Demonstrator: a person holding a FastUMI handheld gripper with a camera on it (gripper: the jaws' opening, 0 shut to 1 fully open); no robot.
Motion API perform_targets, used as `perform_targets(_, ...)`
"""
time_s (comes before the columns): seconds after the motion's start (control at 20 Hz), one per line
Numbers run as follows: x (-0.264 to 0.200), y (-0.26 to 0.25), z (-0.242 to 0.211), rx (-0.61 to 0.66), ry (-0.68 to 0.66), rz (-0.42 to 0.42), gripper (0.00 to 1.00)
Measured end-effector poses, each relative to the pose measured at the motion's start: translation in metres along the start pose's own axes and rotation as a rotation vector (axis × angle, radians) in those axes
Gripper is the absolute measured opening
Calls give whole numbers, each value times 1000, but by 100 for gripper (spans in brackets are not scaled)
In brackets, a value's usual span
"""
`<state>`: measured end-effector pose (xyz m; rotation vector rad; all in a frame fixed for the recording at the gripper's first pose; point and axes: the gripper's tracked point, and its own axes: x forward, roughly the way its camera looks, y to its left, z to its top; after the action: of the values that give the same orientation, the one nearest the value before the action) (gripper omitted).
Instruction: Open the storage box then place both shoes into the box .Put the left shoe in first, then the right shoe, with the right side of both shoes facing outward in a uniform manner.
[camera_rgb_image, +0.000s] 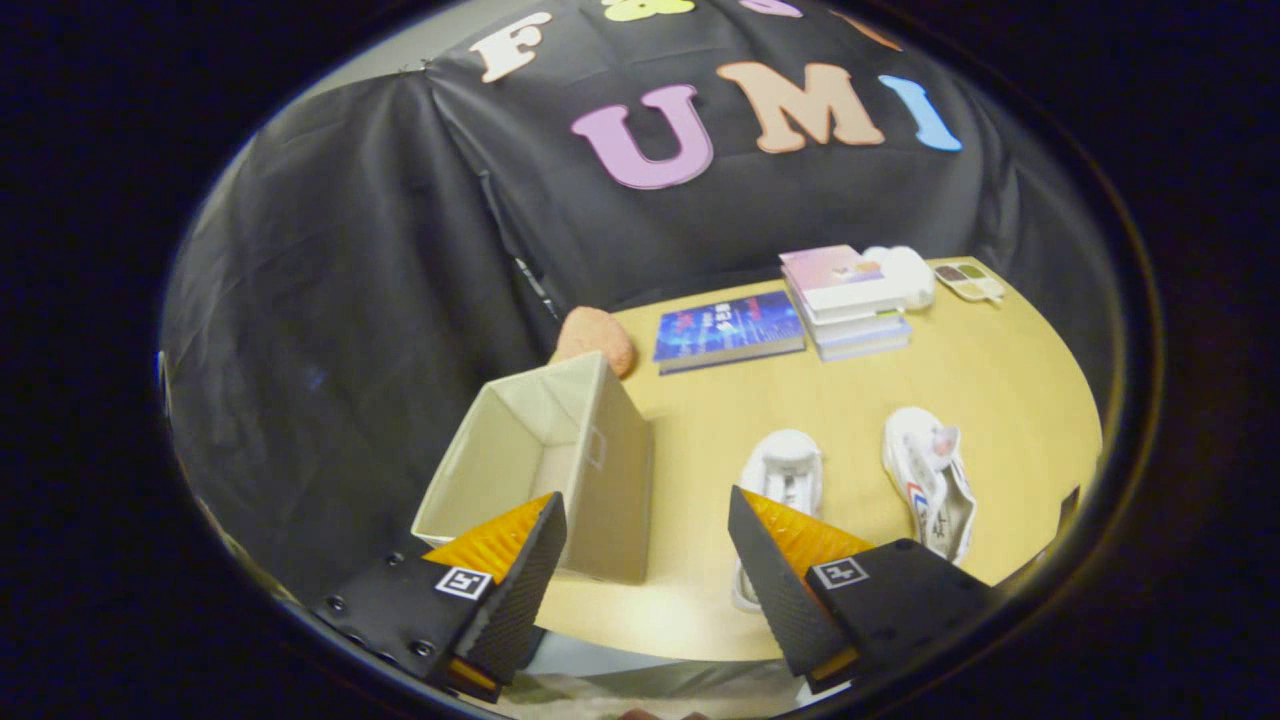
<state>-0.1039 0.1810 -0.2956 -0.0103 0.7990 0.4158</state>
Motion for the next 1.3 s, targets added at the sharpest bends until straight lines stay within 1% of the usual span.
perform_targets(0.2, 2, -41, -22, 1, 75, -70, 100)
perform_targets(0.5, 29, -87, -51, -22, 151, -162, 98)
perform_targets(0.8, 61, -125, -69, -139, 234, -237, 81)
perform_targets(0.9, 74, -126, -72, -149, 248, -229, 69)
perform_targets(1.05, 99, -138, -71, -162, 270, -243, 51)
perform_targets(1.2, 117, -140, -73, -123, 307, -241, 33)
perform_targets(1.3, 123, -143, -66, -101, 294, -248, 36)
